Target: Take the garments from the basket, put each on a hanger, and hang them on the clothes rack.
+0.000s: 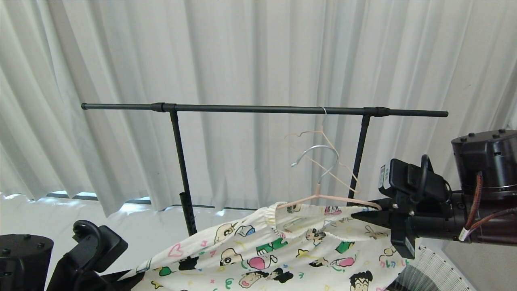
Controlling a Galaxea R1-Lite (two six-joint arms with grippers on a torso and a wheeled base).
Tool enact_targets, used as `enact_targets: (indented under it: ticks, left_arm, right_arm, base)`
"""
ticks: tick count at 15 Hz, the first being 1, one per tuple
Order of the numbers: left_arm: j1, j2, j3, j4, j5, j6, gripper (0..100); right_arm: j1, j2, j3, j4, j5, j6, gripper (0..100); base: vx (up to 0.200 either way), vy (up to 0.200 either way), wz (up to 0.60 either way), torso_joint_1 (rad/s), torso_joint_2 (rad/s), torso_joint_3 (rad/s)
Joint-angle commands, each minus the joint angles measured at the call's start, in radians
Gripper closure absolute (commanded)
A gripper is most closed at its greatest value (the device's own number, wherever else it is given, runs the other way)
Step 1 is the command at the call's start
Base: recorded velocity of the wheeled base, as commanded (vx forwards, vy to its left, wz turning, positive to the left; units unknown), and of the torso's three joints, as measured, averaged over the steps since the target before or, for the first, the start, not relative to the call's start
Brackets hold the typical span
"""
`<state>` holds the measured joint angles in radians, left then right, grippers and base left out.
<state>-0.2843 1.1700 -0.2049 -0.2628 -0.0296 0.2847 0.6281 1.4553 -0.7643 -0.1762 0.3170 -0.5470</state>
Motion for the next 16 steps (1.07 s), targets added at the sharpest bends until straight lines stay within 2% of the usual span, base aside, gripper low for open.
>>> enact_targets:
  ticks: [1,5,9,10,15,16]
  left_arm:
    - [-0.013,-0.023,0.002,-0.001,-0.001,-0.001,0]
    - [-0.013,-0.067,-0.001,-0.001,-0.003,-0.002,0]
    - [-0.006,-0.159,-0.044,-0.003,0.000,-0.085,0]
    - [0.022,-0.173,-0.071,-0.003,0.003,-0.108,0]
    - [0.129,-0.167,-0.142,-0.003,0.007,-0.110,0]
    - [0.143,-0.167,-0.148,-0.003,0.013,-0.110,0]
  right_arm:
    - [0.001,0.000,0.000,0.000,0.001,-0.001,100]
    - [-0.001,-0.006,0.002,0.000,-0.016,0.001,100]
    - [-0.005,-0.030,0.008,0.006,-0.128,0.102,100]
    - [-0.007,-0.038,0.019,0.006,-0.162,0.134,100]
    - [-0.007,-0.061,0.065,0.007,-0.314,0.220,100]
    - [-0.007,-0.061,0.075,0.011,-0.368,0.228,100]
  base:
    - [0.000,0.000,0.00,0.000,0.00,0.000]
    - [0.000,0.000,0.00,0.000,0.00,0.000]
    - [0.000,0.000,0.00,0.000,0.00,0.000]
    - [0.000,0.000,0.00,0.000,0.00,0.000]
    - [0.000,0.000,0.00,0.000,0.00,0.000]
    - [0.000,0.000,0.00,0.000,0.00,0.000]
